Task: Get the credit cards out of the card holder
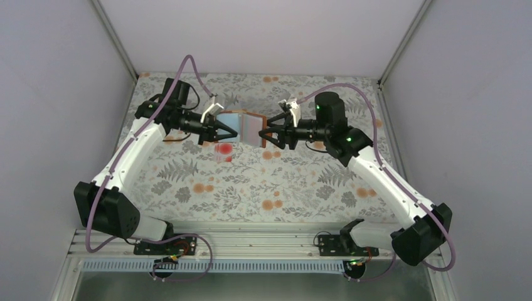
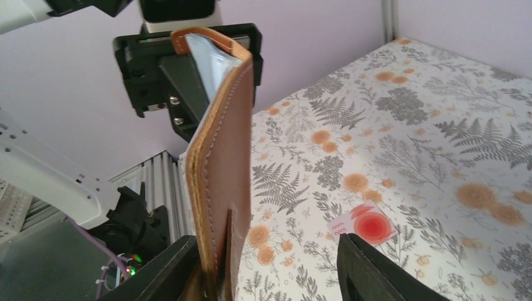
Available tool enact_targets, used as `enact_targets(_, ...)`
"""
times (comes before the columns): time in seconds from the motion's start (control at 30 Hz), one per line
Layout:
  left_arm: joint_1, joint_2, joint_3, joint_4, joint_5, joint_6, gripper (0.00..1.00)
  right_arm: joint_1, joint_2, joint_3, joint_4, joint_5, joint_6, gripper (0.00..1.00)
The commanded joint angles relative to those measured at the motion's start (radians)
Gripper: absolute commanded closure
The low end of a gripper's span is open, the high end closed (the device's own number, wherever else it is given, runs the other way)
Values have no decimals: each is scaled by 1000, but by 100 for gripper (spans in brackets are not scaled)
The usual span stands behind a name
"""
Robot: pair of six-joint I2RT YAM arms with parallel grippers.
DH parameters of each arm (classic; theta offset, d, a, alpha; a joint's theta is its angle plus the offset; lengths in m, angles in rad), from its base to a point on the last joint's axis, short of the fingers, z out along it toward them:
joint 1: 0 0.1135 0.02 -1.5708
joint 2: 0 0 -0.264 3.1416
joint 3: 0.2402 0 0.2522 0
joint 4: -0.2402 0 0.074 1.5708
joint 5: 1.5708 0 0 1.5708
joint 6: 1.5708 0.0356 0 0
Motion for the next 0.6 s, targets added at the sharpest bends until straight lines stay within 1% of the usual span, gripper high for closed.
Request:
enact_targets(0.0, 2, -26, 11, -9, 59, 54, 98, -11, -13, -17, 4, 68, 20, 47)
enact_targets(0.13, 3, -22, 11, -9, 69, 55, 97, -4, 14, -15, 51, 104, 65, 57)
enact_targets(0.47, 1, -23, 3, -8, 83, 62, 97, 78, 97, 8, 124, 105, 69, 59)
enact_targets(0.57, 1, -23, -2, -11, 84, 68, 98, 106, 110, 16, 156, 78, 70, 62)
